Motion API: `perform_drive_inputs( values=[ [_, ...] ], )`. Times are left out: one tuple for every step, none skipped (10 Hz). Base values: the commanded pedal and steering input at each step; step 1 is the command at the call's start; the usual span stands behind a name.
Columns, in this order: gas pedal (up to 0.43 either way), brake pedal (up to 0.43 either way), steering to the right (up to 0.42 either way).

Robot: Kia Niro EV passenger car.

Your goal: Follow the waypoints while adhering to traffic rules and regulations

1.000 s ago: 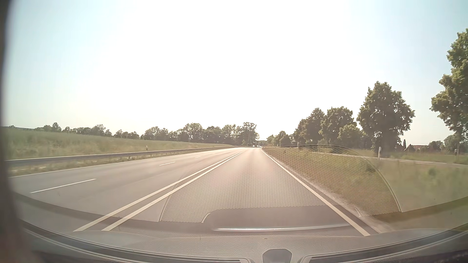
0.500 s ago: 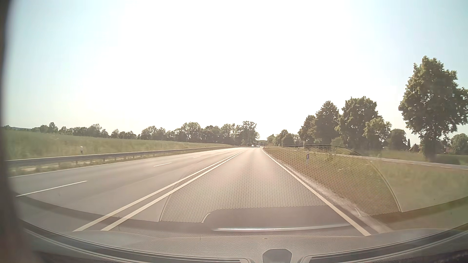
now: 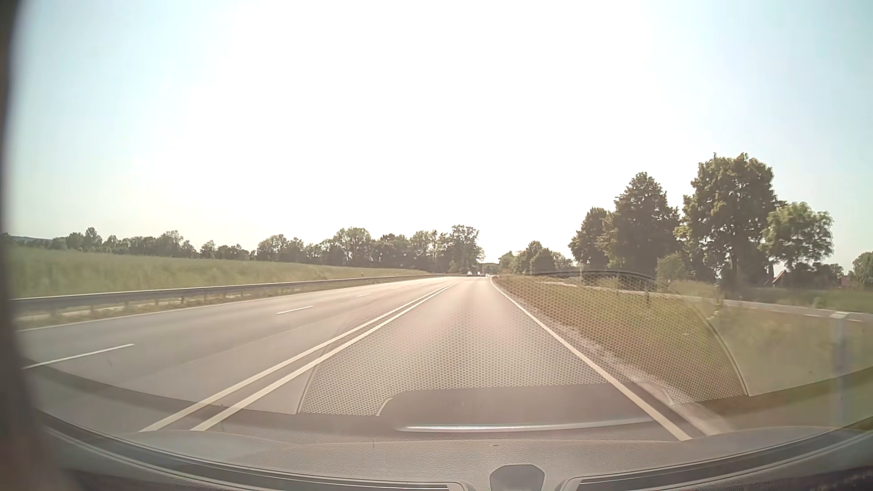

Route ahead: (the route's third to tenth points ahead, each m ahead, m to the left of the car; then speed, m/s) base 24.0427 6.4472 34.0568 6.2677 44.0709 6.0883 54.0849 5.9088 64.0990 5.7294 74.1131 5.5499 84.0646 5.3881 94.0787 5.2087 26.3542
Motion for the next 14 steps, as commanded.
perform_drive_inputs(
  values=[
    [0.461,0.006,0.004],
    [0.461,0.006,0.004],
    [0.461,0.006,0.004],
    [0.461,0.006,0.004],
    [0.461,0.006,0.004],
    [0.461,0.006,0.004],
    [0.461,0.006,0.004],
    [0.461,0.006,0.004],
    [0.461,0.006,0.004],
    [0.461,0.006,0.004],
    [0.461,0.006,0.004],
    [0.461,0.006,0.005],
    [0.461,0.006,0.005],
    [0.461,0.006,0.006]
  ],
)
